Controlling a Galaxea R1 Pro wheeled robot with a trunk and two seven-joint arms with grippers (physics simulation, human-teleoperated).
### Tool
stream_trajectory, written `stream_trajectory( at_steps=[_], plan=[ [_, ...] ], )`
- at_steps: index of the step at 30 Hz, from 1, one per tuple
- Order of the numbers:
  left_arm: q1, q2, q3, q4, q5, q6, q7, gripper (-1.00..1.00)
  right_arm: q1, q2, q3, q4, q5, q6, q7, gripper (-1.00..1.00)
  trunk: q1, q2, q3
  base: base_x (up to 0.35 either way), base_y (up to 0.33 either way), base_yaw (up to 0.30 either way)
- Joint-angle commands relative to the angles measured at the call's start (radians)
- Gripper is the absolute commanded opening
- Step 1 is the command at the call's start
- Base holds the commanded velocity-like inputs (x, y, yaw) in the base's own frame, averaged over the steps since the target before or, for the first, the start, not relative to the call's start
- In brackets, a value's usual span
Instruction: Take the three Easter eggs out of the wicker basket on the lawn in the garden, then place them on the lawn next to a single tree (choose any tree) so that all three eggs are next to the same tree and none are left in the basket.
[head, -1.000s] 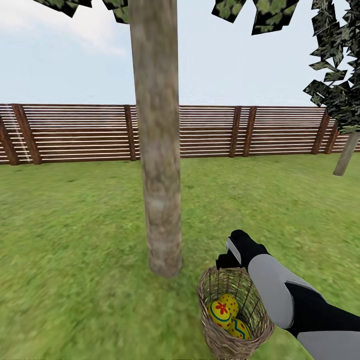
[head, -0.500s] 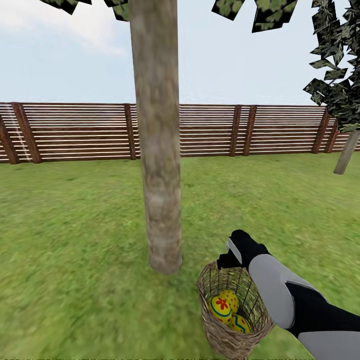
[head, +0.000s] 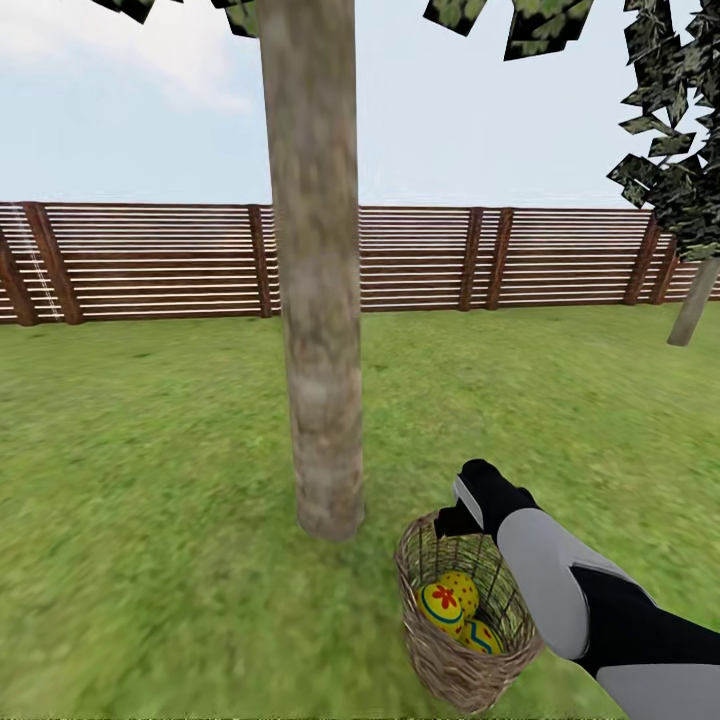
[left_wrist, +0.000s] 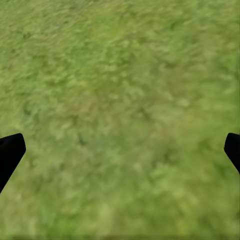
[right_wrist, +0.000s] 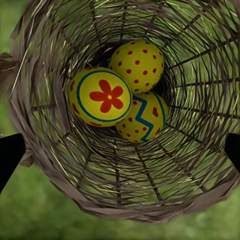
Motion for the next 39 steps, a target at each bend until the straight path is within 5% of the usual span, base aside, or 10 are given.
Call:
stream_trajectory(
  at_steps=[1,34,39],
  plan=[
    [0.0,0.0,0.0,-0.001,0.001,0.004,0.001,1.0,-0.001,0.001,-0.007,-0.003,0.008,0.003,0.004,1.0,0.004,-0.008,-0.004,0.0,0.0,0.0],
    [0.0,0.0,0.0,-0.003,0.001,0.005,0.001,1.0,0.0,0.005,-0.005,-0.006,0.006,0.004,0.008,1.0,0.13,-0.239,-0.107,0.0,0.0,0.0],
    [0.0,0.001,0.002,-0.071,0.002,-0.001,0.003,1.0,-0.001,0.005,-0.005,-0.006,0.006,0.004,0.008,1.0,0.139,-0.254,-0.125,0.0,0.0,0.0]
  ],
)
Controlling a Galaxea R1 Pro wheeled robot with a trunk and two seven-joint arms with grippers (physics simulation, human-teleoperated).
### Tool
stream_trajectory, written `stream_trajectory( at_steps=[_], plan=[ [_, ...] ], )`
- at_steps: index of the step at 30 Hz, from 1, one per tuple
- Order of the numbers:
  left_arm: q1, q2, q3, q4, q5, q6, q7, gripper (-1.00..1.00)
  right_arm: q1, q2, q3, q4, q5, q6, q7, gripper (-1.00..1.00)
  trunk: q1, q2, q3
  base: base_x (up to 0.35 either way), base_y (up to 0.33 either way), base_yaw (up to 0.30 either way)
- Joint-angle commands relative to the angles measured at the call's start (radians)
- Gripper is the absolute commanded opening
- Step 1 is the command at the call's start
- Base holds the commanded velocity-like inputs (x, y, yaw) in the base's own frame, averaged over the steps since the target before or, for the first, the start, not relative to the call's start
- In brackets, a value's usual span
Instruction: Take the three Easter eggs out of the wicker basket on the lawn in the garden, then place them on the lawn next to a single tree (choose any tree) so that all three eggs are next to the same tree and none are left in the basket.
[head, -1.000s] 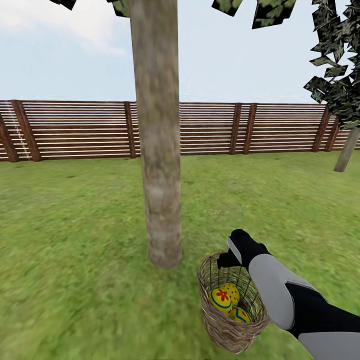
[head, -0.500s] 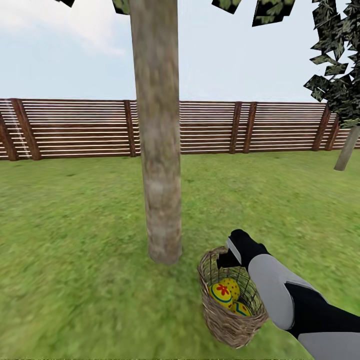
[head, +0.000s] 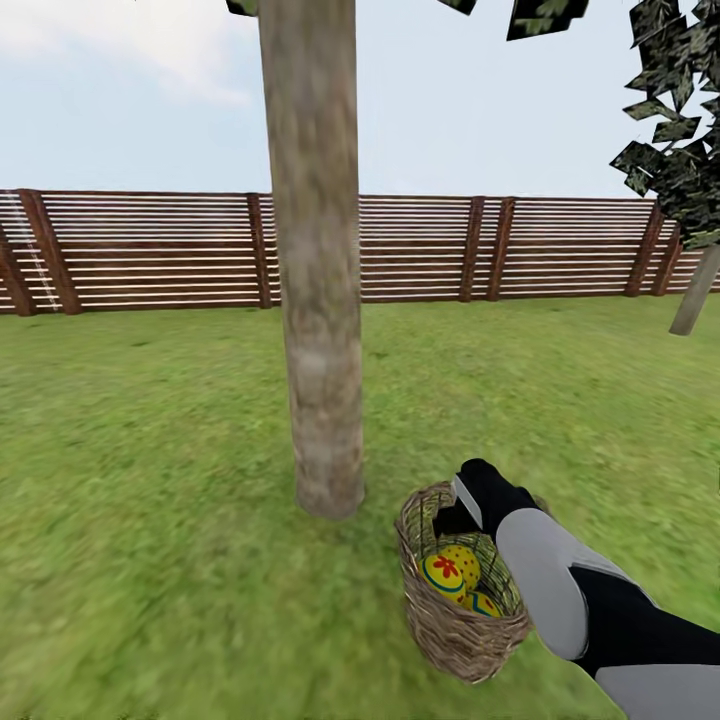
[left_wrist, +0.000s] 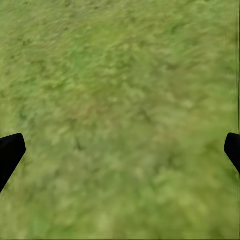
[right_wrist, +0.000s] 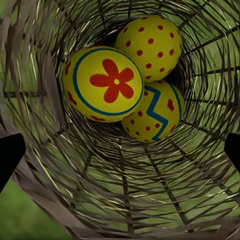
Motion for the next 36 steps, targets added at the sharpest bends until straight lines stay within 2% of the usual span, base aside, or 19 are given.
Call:
stream_trajectory(
  at_steps=[1,5,10,12,13,16,20,24,26,27,29,30,31,33,36],
  plan=[
    [0.0,0.0,0.0,-0.017,0.002,0.003,0.001,1.0,0.0,0.001,-0.008,-0.001,0.009,0.003,0.003,1.0,0.0,-0.001,-0.005,0.0,0.0,0.0],
    [0.001,-0.001,0.0,-0.071,0.007,-0.003,-0.001,1.0,-0.001,0.001,-0.008,-0.001,0.009,0.003,0.003,1.0,0.002,-0.002,-0.02,0.0,0.0,0.0],
    [0.001,-0.003,0.001,-0.165,0.014,-0.024,-0.027,1.0,-0.001,0.001,-0.008,-0.001,0.009,0.003,0.003,1.0,0.002,-0.002,-0.02,0.0,0.0,0.0],
    [0.001,-0.015,0.001,-0.208,0.015,-0.016,-0.046,1.0,0.0,0.001,-0.008,-0.001,0.009,0.003,0.002,1.0,0.002,-0.002,-0.02,0.0,0.0,0.0],
    [0.001,-0.029,0.0,-0.225,0.015,-0.008,-0.055,1.0,0.0,0.001,-0.008,-0.001,0.009,0.003,0.003,1.0,0.002,-0.002,-0.02,0.0,0.0,0.0],
    [0.0,-0.054,0.0,-0.242,0.016,0.001,-0.065,1.0,0.0,0.002,-0.008,-0.001,0.009,0.003,0.003,1.0,0.002,-0.002,-0.02,0.0,0.0,0.0],
    [-0.008,-0.073,-0.002,-0.251,0.018,0.01,-0.07,1.0,0.0,0.002,-0.008,0.0,0.009,0.003,0.002,1.0,0.002,-0.002,-0.02,0.0,0.0,0.0],
    [-0.041,-0.081,-0.003,-0.254,0.02,0.049,-0.069,1.0,0.0,0.003,-0.007,0.0,0.009,0.003,0.002,1.0,0.002,-0.002,-0.02,0.0,0.0,0.0],
    [-0.08,-0.089,-0.005,-0.254,0.021,0.068,-0.068,1.0,0.0,0.003,-0.007,0.0,0.009,0.002,0.002,1.0,0.002,-0.002,-0.02,0.0,0.0,0.0],
    [-0.094,-0.097,-0.006,-0.254,0.022,0.078,-0.068,1.0,0.0,0.003,-0.007,0.0,0.009,0.001,0.002,1.0,0.002,-0.002,-0.02,0.0,0.0,0.0],
    [-0.141,-0.128,-0.007,-0.255,0.029,0.121,-0.068,1.0,-0.001,0.003,-0.007,0.0,0.009,0.0,0.002,1.0,0.002,-0.002,-0.02,0.0,0.0,0.0],
    [-0.177,-0.155,-0.008,-0.255,0.034,0.153,-0.068,1.0,0.0,0.002,-0.007,-0.001,0.009,0.0,0.002,1.0,0.002,-0.002,-0.02,0.0,0.0,0.0],
    [-0.192,-0.17,-0.009,-0.255,0.035,0.166,-0.068,1.0,0.0,0.002,-0.007,-0.001,0.009,-0.001,0.002,1.0,0.002,-0.002,-0.02,0.0,0.0,0.0],
    [-0.229,-0.219,-0.013,-0.254,0.039,0.194,-0.073,1.0,0.0,0.002,-0.007,-0.001,0.01,-0.001,0.001,1.0,0.002,-0.002,-0.02,0.0,0.0,0.0],
    [-0.244,-0.242,-0.016,-0.254,0.042,0.209,-0.088,1.0,0.01,-0.001,-0.009,0.003,0.013,-0.006,-0.003,1.0,0.002,-0.002,-0.02,0.0,0.0,0.0]
  ],
)
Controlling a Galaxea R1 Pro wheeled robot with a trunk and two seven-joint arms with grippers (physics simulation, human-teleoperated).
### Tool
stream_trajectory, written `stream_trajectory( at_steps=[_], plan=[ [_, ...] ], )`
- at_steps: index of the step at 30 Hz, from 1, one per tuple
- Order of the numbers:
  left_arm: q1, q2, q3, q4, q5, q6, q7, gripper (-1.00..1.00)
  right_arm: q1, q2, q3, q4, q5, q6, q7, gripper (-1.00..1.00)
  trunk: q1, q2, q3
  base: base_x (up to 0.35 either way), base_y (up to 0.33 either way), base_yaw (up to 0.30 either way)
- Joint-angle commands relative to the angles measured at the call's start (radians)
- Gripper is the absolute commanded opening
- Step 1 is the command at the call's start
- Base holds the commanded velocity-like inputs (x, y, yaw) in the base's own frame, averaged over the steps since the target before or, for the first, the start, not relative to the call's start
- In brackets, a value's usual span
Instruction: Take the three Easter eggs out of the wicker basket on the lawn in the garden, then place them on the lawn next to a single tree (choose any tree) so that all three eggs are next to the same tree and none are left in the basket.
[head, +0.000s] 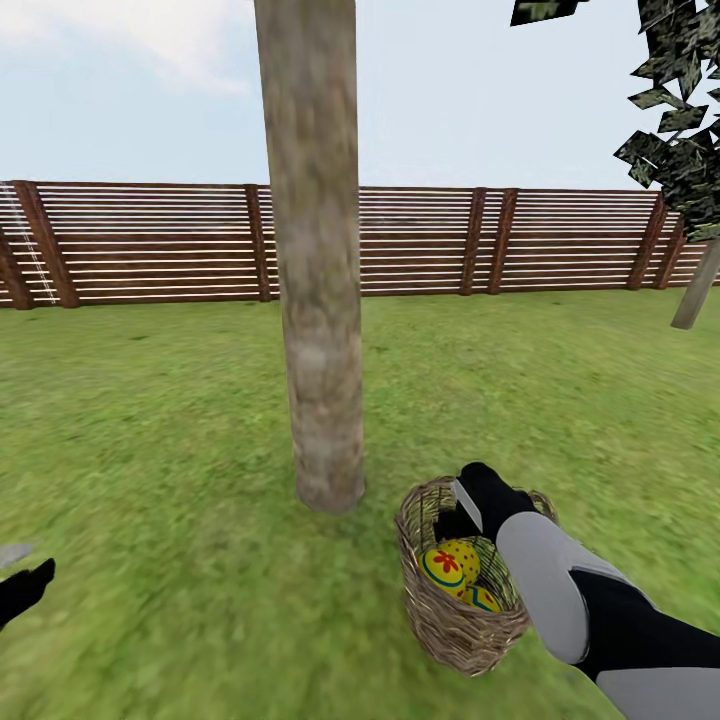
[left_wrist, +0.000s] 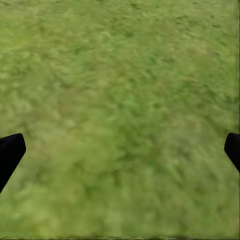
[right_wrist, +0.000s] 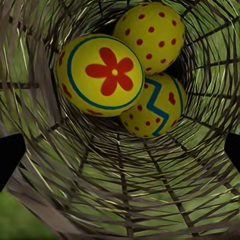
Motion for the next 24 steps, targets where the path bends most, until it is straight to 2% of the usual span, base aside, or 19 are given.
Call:
stream_trajectory(
  at_steps=[1,4,8,15,19,24],
  plan=[
    [-0.003,-0.003,0.002,-0.001,0.005,0.011,-0.011,1.0,0.01,-0.002,-0.007,-0.004,0.01,0.0,0.004,1.0,0.0,0.0,-0.001,0.0,0.0,0.0],
    [-0.009,-0.012,0.002,0.0,0.006,0.019,-0.066,1.0,0.06,-0.016,0.003,-0.01,0.015,-0.016,0.007,1.0,0.0,0.0,-0.001,0.0,0.0,0.0],
    [-0.01,-0.016,0.001,0.001,0.005,0.019,-0.104,1.0,0.077,-0.016,0.031,-0.021,0.019,-0.019,0.008,1.0,0.0,0.0,-0.001,0.0,0.0,0.0],
    [-0.008,-0.018,0.001,0.005,0.006,0.015,-0.118,1.0,0.084,-0.013,0.041,-0.047,0.014,-0.016,0.01,1.0,0.0,0.0,-0.001,0.0,0.0,0.0],
    [-0.005,-0.02,0.002,0.007,0.006,0.014,-0.115,1.0,0.085,-0.012,0.041,-0.05,0.013,-0.015,0.009,1.0,0.001,-0.001,-0.013,0.0,0.0,0.0],
    [-0.005,-0.036,0.002,0.007,0.006,0.012,-0.112,1.0,0.085,-0.005,0.041,-0.055,0.012,-0.016,0.01,1.0,0.001,-0.001,-0.013,0.0,0.0,0.0]
  ],
)
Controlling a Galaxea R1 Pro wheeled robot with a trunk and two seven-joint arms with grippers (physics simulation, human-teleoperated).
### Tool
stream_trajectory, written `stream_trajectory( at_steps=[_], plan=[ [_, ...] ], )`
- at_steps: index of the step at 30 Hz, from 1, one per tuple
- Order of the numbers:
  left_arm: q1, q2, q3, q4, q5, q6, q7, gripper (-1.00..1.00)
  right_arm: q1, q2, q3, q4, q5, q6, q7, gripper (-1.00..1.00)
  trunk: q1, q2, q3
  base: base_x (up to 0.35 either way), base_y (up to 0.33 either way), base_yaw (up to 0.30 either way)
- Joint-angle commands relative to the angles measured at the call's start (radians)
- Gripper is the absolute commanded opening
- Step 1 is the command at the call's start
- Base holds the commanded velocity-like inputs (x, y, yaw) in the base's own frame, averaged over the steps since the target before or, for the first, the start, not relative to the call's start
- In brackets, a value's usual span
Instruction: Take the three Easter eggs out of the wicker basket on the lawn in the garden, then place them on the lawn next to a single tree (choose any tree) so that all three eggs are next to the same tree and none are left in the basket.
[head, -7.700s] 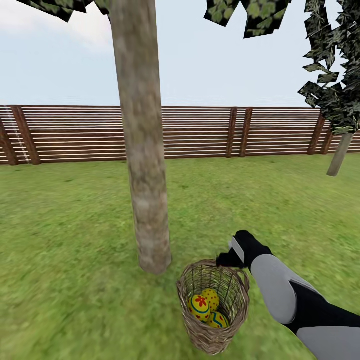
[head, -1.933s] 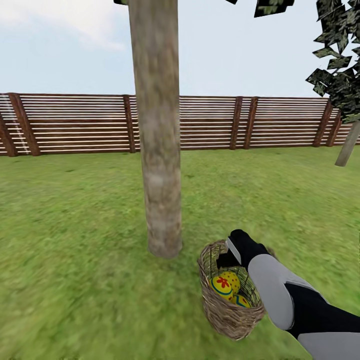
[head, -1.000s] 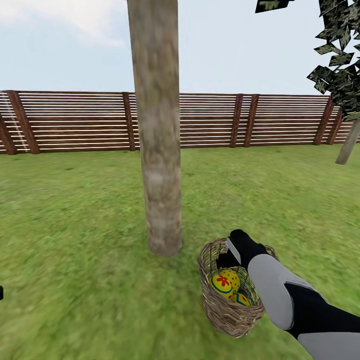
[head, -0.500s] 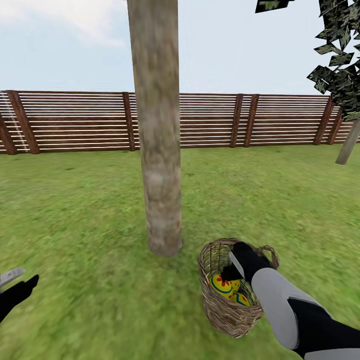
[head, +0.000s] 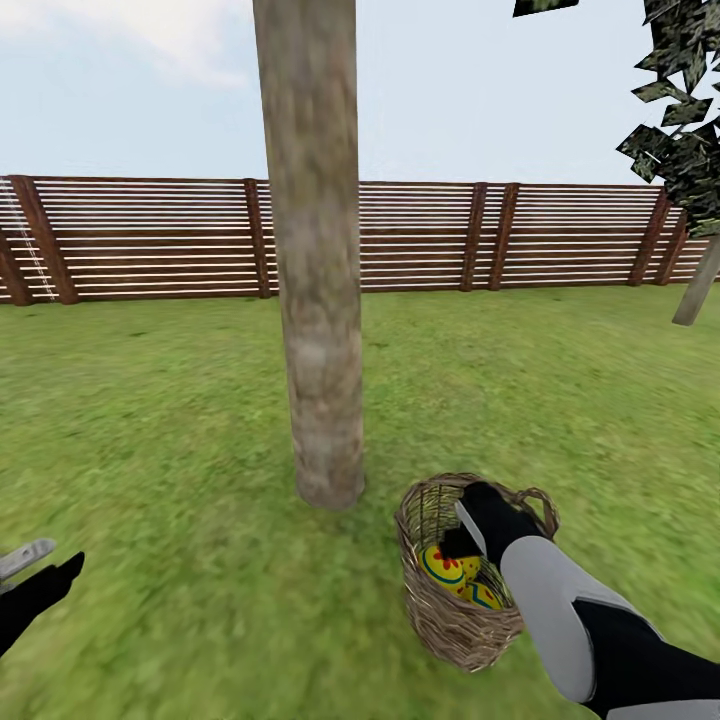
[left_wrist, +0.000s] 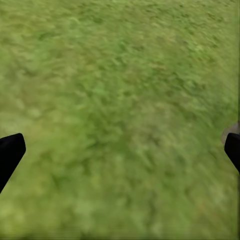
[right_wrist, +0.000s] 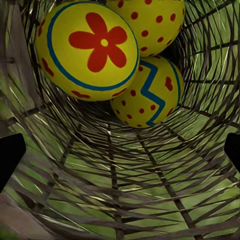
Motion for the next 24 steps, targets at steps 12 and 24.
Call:
stream_trajectory(
  at_steps=[12,24],
  plan=[
    [0.0,-0.022,0.001,-0.002,0.004,-0.01,-0.006,1.0,-0.001,0.014,-0.01,-0.006,0.007,-0.004,0.003,1.0,0.002,-0.002,-0.024,0.0,0.0,0.0],
    [0.0,-0.037,0.0,-0.004,0.002,-0.007,-0.006,1.0,-0.002,0.013,-0.015,-0.009,0.007,0.002,0.093,1.0,0.002,-0.002,-0.024,0.059,0.0,0.0]
  ],
)
